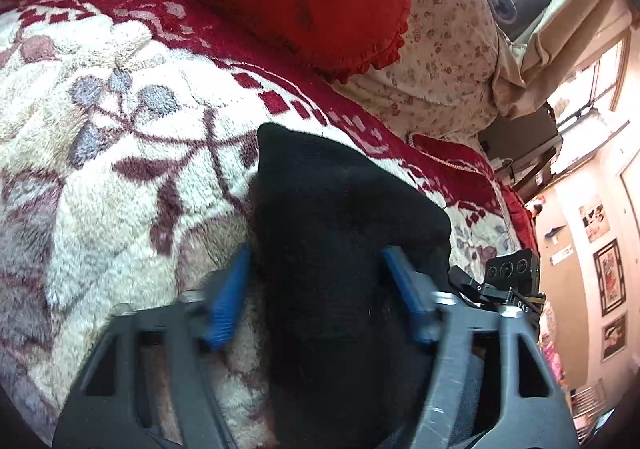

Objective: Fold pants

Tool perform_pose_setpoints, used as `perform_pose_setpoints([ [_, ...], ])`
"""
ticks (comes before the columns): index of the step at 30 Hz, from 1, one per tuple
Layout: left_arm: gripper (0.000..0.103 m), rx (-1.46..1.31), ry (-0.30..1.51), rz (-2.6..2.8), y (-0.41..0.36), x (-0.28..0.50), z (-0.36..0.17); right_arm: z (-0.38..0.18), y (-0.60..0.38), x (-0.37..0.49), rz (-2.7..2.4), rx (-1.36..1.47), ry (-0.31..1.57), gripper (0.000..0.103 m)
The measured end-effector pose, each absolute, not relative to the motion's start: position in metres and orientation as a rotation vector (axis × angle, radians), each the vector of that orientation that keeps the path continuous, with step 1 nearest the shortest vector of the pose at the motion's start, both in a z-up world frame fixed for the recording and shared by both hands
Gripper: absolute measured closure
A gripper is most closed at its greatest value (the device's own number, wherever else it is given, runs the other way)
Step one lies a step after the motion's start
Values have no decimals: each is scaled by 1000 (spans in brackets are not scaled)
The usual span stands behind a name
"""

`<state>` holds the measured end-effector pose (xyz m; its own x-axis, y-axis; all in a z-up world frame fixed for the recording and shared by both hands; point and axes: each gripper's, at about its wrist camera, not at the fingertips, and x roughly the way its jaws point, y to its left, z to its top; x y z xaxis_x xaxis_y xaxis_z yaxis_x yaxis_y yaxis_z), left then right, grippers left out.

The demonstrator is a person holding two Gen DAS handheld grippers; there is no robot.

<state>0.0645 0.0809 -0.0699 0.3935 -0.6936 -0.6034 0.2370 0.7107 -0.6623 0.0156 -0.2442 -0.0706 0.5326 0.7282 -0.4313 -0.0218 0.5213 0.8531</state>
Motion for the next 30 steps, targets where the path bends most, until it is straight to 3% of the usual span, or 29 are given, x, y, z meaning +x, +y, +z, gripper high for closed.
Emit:
perform_pose_setpoints([
  [3, 72, -488, 972, -608, 76, 59, -60, -69, -248, 11, 533, 918, 883, 78],
  [9, 72, -431, 925, -610, 52, 103, -30, -35, -258, 39, 506, 829, 783, 82],
  [14, 62, -273, 996, -469, 26, 148, -43, -37, -272, 92, 453, 761, 888, 82],
  [16, 38, -226, 992, -450, 23, 146, -47, -48, -273, 101, 409, 733, 950, 82],
  [22, 38, -107, 906, -370, 24, 109, -25, -28, -299, 61, 307, 753, 782, 82],
  [30, 37, 15, 904, -165, 16, 32, -19, 4, -226, -28, 213, 220, 662, 82],
])
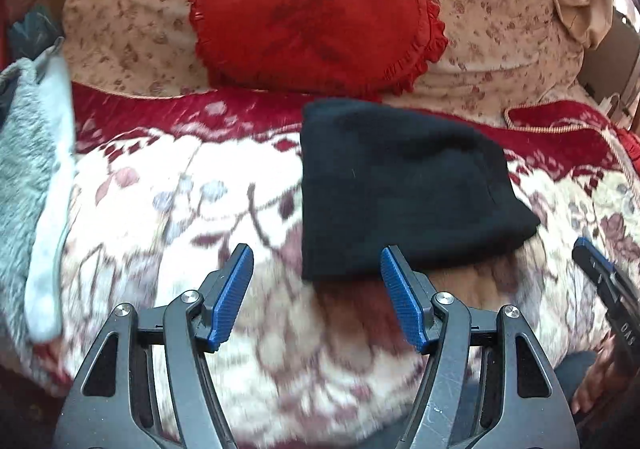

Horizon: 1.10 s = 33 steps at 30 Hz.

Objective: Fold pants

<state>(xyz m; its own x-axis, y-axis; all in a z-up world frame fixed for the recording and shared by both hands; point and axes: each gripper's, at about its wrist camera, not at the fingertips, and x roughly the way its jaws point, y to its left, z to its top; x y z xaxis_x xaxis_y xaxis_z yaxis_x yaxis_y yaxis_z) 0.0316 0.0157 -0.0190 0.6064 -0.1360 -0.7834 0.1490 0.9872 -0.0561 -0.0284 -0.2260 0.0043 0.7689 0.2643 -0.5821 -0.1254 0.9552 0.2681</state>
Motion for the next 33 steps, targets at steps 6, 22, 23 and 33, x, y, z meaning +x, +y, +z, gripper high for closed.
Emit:
perform_pose_setpoints([
  [6, 37, 84, 895, -123, -8, 5, -21, 1, -228, -39, 162, 243, 660, 82],
  [22, 37, 134, 909, -114, -20, 2, -29, -4, -200, -37, 208, 125, 684, 82],
  [23, 37, 138, 906, -113, -20, 2, -29, -4, -199, -37, 208, 122, 685, 82],
  [33, 6, 178, 876, -113, -29, -3, -23, -7, -193, -35, 220, 94, 709, 82],
])
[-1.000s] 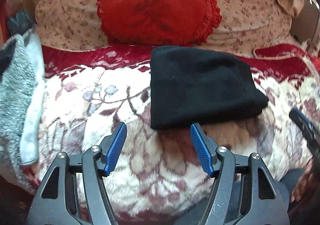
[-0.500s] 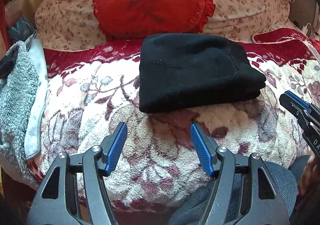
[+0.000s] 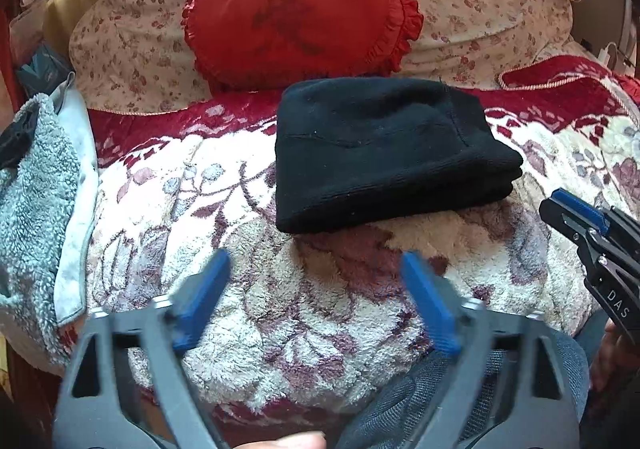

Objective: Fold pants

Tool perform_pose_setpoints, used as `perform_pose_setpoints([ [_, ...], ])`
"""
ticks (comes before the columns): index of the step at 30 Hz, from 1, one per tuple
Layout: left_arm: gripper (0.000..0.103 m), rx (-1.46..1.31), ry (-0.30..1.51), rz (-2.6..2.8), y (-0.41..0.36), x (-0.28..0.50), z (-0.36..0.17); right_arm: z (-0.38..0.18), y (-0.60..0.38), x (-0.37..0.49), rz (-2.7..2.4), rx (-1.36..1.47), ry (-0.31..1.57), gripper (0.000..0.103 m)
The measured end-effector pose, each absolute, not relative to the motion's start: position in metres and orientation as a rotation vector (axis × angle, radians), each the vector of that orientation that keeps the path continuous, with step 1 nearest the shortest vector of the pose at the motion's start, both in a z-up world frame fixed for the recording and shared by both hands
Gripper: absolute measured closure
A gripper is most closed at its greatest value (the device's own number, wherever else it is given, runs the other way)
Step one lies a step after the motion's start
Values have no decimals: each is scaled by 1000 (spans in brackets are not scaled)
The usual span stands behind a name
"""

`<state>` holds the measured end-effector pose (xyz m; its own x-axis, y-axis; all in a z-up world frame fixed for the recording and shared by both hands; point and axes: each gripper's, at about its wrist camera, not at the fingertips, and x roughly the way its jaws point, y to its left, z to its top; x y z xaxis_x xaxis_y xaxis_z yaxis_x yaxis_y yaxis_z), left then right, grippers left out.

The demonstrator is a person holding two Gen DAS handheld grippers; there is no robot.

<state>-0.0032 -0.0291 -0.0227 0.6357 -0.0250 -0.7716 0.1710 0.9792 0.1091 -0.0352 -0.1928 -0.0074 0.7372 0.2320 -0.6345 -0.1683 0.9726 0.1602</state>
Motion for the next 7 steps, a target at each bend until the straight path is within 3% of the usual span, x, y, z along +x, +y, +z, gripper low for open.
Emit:
perform_pose_setpoints([
  [1, 0, 188, 874, -108, -31, -4, -23, -8, -192, -35, 220, 90, 710, 82],
  [7, 1, 200, 856, -178, -39, -10, -20, -10, -190, -34, 221, 78, 719, 82],
])
